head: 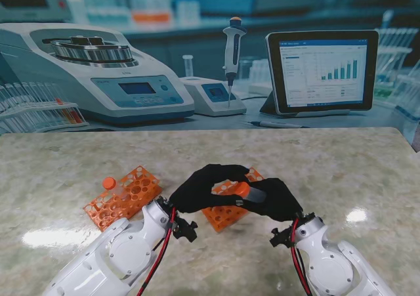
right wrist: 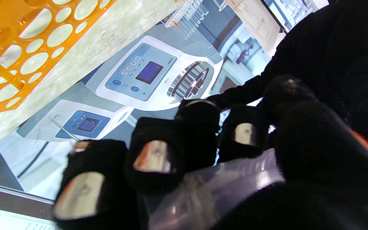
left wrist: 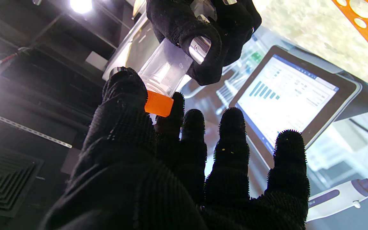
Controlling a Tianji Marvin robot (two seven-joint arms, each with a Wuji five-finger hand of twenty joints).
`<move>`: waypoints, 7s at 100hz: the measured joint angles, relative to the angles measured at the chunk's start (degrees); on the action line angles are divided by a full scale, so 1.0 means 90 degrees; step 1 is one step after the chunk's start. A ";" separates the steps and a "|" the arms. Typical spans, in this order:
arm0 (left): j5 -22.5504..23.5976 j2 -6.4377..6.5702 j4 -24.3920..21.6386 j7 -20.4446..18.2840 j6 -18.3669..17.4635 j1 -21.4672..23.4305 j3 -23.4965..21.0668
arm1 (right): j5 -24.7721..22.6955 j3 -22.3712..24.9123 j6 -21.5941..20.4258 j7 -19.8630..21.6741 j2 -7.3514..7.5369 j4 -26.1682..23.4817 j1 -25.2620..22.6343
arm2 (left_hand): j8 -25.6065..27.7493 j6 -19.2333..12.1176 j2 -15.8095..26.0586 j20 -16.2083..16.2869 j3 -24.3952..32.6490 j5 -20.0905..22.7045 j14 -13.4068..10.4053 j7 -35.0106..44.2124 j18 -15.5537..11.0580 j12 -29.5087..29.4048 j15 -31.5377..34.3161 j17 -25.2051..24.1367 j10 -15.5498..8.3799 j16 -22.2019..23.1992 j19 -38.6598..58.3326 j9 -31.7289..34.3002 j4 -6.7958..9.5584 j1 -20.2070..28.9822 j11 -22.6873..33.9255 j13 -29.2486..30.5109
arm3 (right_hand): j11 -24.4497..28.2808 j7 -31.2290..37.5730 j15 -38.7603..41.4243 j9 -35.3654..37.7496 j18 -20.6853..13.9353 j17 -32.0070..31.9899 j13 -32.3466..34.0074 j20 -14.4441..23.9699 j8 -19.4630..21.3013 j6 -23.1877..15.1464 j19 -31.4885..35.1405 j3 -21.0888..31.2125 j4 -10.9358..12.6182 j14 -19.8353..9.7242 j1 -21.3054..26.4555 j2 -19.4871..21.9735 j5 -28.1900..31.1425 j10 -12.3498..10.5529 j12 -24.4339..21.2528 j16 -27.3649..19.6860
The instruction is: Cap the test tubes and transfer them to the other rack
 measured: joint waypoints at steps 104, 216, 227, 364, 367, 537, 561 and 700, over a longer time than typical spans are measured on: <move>-0.0074 0.0029 -0.0054 -0.0086 -0.0011 0.0097 -0.0101 | 0.0001 0.0017 0.0001 -0.0006 -0.0013 -0.0035 -0.0016 | -0.0029 -0.0061 0.0056 -0.0013 0.0587 -0.0008 0.0000 -0.0533 0.0002 0.0000 0.0000 -0.0032 0.0072 -0.0001 0.0000 0.0037 -0.0387 0.0013 -0.0091 0.0000 | 0.0000 -0.0152 0.0005 0.0000 0.0000 0.0000 0.0000 0.0000 -0.0014 0.0007 0.0000 -0.0006 0.0000 0.0000 0.0005 -0.0045 0.0000 0.0000 0.0000 0.0001; -0.0005 -0.0033 -0.0036 0.0141 -0.0086 0.0140 -0.0088 | 0.0016 0.0013 -0.0001 -0.0068 -0.0037 -0.0021 0.0017 | 0.0080 -0.0061 -0.0170 -0.0014 0.0857 0.0059 -0.0001 -0.0535 0.0001 0.0000 0.0009 -0.0012 0.0066 0.0005 0.0000 0.0073 -0.0394 0.0069 -0.0068 0.0001 | 0.0000 -0.0152 0.0006 -0.0001 0.0000 0.0000 0.0000 0.0000 -0.0014 -0.0003 0.0000 -0.0075 0.0000 0.0000 0.0005 -0.0067 0.0000 0.0000 0.0000 0.0071; 0.0006 -0.0021 -0.0051 0.0055 -0.0105 0.0149 -0.0120 | 0.0011 0.0016 -0.0002 -0.0075 -0.0039 -0.0017 0.0012 | 0.0080 -0.0061 -0.0223 -0.0014 0.1066 -0.0025 -0.0001 -0.0543 0.0002 0.0000 0.0009 -0.0012 0.0066 0.0005 0.0000 0.0073 -0.0394 0.0069 -0.0067 0.0001 | 0.0000 -0.0157 0.0007 -0.0002 0.0000 0.0000 0.0000 0.0000 -0.0014 -0.0003 0.0000 -0.0079 0.0000 0.0000 0.0007 -0.0114 0.0000 0.0000 0.0000 0.0074; 0.0041 0.0125 -0.0189 -0.0282 0.0123 0.0117 -0.0377 | 0.0067 0.0057 0.0006 -0.0045 -0.0036 -0.0017 0.0039 | -0.0474 -0.1011 -0.0148 -0.0074 0.2068 -0.0456 -0.0004 -0.1118 0.0002 0.0000 -0.0066 -0.0192 0.0066 -0.0001 0.0000 -0.0331 -0.0074 -0.0132 -0.0280 -0.0222 | 0.0000 -0.0059 0.0004 -0.0003 0.0000 0.0000 0.0000 0.0000 0.0012 -0.0104 0.0000 -0.0101 0.0000 0.0000 -0.0005 0.0037 0.0000 0.0000 0.0000 0.0066; 0.0041 0.0122 -0.0188 -0.0279 0.0139 0.0109 -0.0376 | 0.0068 0.0056 0.0006 -0.0045 -0.0036 -0.0017 0.0040 | -0.0479 -0.1011 -0.0148 -0.0074 0.2068 -0.0477 -0.0004 -0.1124 0.0002 0.0000 -0.0066 -0.0192 0.0066 -0.0001 0.0000 -0.0331 -0.0074 -0.0132 -0.0281 -0.0222 | 0.0000 -0.0059 0.0004 -0.0003 0.0000 0.0000 0.0000 0.0000 0.0012 -0.0104 0.0000 -0.0101 0.0000 0.0000 -0.0005 0.0037 0.0000 0.0000 0.0000 0.0067; 0.1005 0.0022 -0.0340 0.0548 -0.0083 0.0173 -0.0200 | 0.0064 0.0061 0.0044 -0.0008 -0.0030 -0.0025 0.0036 | 0.0911 -0.0042 -0.0979 -0.0074 0.3026 -0.0553 -0.0067 -0.0407 0.0002 -0.0001 -0.0060 -0.0204 0.0228 0.0080 -0.0023 -0.0868 -0.0089 -0.1089 -0.0345 -0.0371 | 0.0000 -0.0059 0.0004 -0.0003 0.0000 0.0000 0.0000 0.0000 0.0012 -0.0104 0.0000 -0.0101 0.0000 0.0000 -0.0005 0.0046 0.0000 0.0000 0.0000 0.0067; 0.0892 -0.0008 -0.0252 0.0619 -0.0049 0.0131 -0.0107 | 0.0062 0.0064 0.0043 -0.0010 -0.0030 -0.0026 0.0031 | 0.0964 -0.0042 -0.0449 -0.0075 0.2610 -0.0553 -0.0070 -0.0380 0.0002 -0.0001 0.0004 -0.0204 0.0228 0.0143 -0.0023 -0.0868 -0.0091 -0.0920 -0.0343 -0.0371 | 0.0000 -0.0059 0.0003 -0.0003 0.0000 0.0000 0.0000 0.0000 0.0012 -0.0104 0.0000 -0.0101 0.0000 0.0000 -0.0005 0.0046 0.0000 0.0000 0.0000 0.0067; 0.0373 -0.0045 -0.0118 0.0279 0.0283 -0.0188 0.0040 | 0.0081 0.0064 0.0051 0.0014 -0.0011 0.0010 0.0034 | 0.0976 -0.0083 0.0742 -0.0075 0.0546 -0.0422 -0.0075 -0.0264 0.0002 -0.0001 0.0011 -0.0204 0.0228 0.0159 -0.0023 -0.0777 -0.0125 0.0034 -0.0307 -0.0314 | -0.0001 0.0050 -0.0002 -0.0004 0.0000 0.0000 0.0000 0.0000 0.0016 -0.0090 0.0000 -0.0101 0.0000 0.0007 -0.0005 0.0111 -0.0003 0.0003 0.0000 -0.0018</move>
